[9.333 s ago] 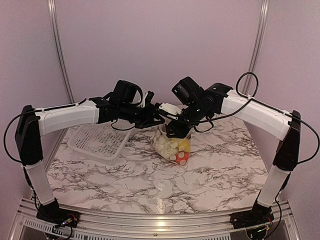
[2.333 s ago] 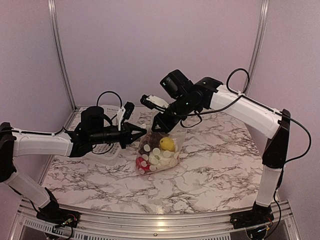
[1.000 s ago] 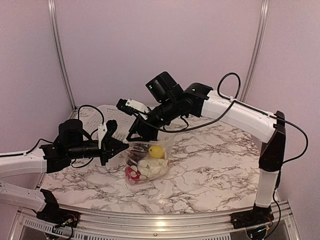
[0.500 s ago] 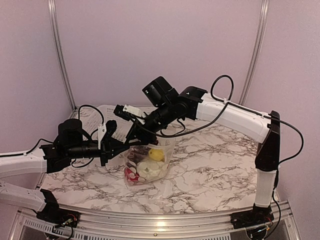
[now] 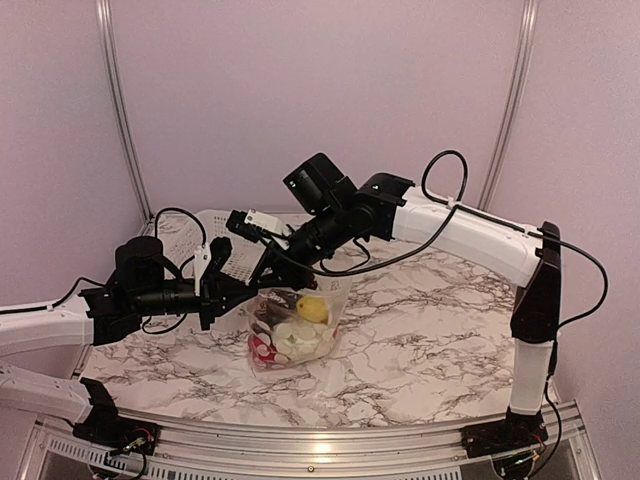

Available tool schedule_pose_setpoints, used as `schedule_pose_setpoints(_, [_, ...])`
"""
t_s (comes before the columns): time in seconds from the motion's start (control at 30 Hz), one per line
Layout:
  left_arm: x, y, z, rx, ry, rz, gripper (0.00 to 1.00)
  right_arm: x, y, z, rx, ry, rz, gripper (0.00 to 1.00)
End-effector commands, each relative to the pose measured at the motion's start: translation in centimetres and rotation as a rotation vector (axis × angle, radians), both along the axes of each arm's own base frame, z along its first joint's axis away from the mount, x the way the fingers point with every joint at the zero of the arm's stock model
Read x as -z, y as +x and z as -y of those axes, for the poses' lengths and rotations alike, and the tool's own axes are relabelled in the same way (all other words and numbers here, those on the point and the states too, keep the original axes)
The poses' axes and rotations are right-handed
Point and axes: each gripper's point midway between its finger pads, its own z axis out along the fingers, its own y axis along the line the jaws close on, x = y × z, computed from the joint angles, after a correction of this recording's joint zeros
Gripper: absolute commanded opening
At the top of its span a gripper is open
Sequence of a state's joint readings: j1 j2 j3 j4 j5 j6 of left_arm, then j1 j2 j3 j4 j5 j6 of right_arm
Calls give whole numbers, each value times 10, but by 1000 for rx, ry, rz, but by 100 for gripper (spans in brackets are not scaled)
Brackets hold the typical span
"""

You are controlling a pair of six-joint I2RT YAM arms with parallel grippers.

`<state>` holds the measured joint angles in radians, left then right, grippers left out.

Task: Place the food in the zip-top bag and seal the zipper
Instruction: Zip the zipper on the zipper food storage bag.

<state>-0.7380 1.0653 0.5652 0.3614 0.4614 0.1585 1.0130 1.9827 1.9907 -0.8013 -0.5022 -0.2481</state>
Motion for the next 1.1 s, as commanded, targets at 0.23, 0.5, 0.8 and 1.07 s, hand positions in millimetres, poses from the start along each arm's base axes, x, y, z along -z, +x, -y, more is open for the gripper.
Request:
schedule_pose_setpoints(0.23, [-9,9,-16,-74,-24,24,0,-27,25,27,144,-45,170,7])
schedule_pose_setpoints(0.5, [5,22,-34,-175,-9,-1,0,-41,42,44,218,-62,222,8])
schedule_pose_setpoints(0.8, [5,34,-49,-256,-19,-1,0,-40,57,82,308,-123,255,9])
schedule_pose_setpoints(1.07, [6,38,-62,-301,-26,-9,0,-36,64,111,365,-171,256,9])
